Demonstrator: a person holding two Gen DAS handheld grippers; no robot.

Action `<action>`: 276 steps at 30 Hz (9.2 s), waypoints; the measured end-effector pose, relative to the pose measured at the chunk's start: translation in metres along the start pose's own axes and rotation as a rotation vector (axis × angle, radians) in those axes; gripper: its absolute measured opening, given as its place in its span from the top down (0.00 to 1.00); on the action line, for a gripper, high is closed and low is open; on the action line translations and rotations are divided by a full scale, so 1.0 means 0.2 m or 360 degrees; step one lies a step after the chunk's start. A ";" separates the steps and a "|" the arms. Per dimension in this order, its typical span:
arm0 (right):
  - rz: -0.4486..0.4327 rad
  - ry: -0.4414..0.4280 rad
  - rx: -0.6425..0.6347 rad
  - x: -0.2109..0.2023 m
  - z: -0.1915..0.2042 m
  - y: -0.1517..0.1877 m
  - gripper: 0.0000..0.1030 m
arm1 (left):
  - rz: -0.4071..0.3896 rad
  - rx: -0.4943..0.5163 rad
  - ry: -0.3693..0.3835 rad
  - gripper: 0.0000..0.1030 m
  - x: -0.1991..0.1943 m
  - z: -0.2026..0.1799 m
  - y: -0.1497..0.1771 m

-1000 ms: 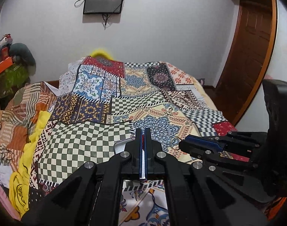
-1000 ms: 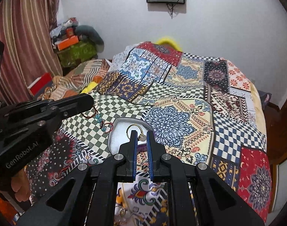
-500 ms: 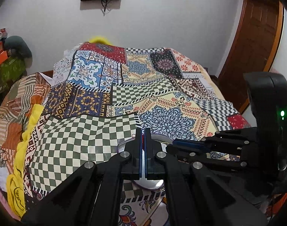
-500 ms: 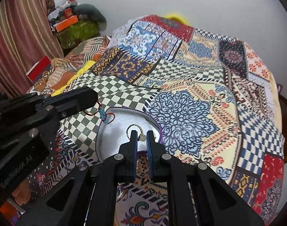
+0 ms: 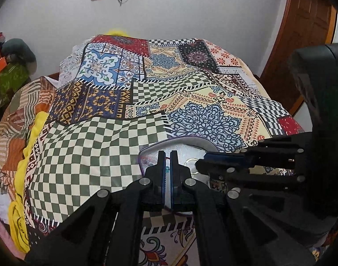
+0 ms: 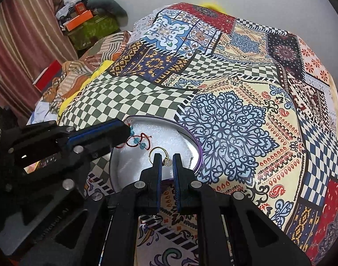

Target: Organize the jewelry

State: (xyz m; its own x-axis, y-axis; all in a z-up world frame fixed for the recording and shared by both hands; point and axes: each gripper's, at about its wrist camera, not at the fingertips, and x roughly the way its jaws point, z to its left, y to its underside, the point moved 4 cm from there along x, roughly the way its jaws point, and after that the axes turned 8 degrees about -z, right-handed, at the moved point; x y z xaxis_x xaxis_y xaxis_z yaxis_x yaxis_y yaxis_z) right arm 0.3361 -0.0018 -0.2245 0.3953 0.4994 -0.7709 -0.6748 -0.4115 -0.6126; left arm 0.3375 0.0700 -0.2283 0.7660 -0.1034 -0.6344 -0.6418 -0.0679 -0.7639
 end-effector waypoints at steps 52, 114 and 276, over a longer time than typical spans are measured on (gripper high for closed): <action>-0.0040 0.0360 -0.0090 -0.42 -0.09 0.48 0.62 | 0.0206 0.0077 0.0058 0.61 -0.45 -0.20 0.49; -0.0343 0.0294 -0.0010 -0.80 0.01 0.52 0.86 | 0.0071 0.0121 0.0216 0.99 -0.58 -0.47 0.42; -0.0264 0.0234 -0.0009 -0.65 0.13 0.35 0.65 | 0.0043 0.0091 0.0002 0.58 -0.60 -0.19 0.37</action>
State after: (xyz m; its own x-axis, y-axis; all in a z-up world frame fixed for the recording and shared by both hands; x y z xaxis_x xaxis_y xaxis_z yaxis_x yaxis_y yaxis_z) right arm 0.2219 -0.0761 -0.1639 0.5877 0.4441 -0.6763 -0.5896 -0.3373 -0.7339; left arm 0.1977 0.0406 -0.2040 0.7483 -0.1055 -0.6550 -0.6593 -0.0083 -0.7519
